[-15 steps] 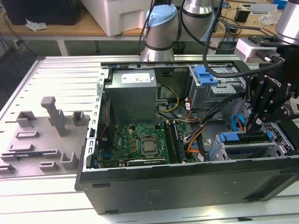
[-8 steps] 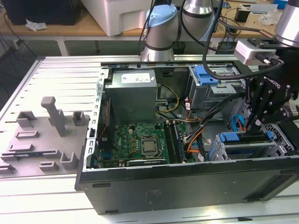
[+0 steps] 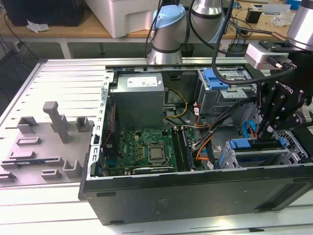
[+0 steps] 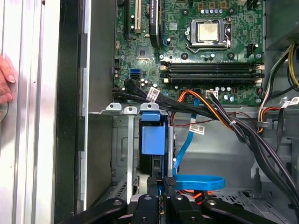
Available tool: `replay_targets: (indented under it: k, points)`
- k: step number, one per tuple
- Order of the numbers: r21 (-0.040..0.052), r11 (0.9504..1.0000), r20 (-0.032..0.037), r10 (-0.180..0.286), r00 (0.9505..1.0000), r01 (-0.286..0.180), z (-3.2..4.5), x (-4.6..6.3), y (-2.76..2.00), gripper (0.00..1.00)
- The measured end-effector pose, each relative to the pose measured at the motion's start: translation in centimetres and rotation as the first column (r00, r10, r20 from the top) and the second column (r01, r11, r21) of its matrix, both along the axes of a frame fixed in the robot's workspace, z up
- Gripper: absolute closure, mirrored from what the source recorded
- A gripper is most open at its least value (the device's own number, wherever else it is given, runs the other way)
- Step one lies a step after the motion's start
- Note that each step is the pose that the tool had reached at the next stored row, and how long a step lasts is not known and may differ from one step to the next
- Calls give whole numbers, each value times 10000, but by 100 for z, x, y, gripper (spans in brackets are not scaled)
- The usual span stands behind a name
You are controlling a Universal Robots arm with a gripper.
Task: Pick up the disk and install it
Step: 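Insert the second disk wire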
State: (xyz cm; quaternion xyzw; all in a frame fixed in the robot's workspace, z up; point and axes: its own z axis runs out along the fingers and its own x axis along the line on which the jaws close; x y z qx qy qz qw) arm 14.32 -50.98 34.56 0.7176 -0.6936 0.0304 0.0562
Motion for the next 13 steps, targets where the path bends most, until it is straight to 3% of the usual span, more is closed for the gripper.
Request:
replay_targets:
  k: [13]
  points:
    - [57,10000,0,0,10000,0,-39,6,0,84]
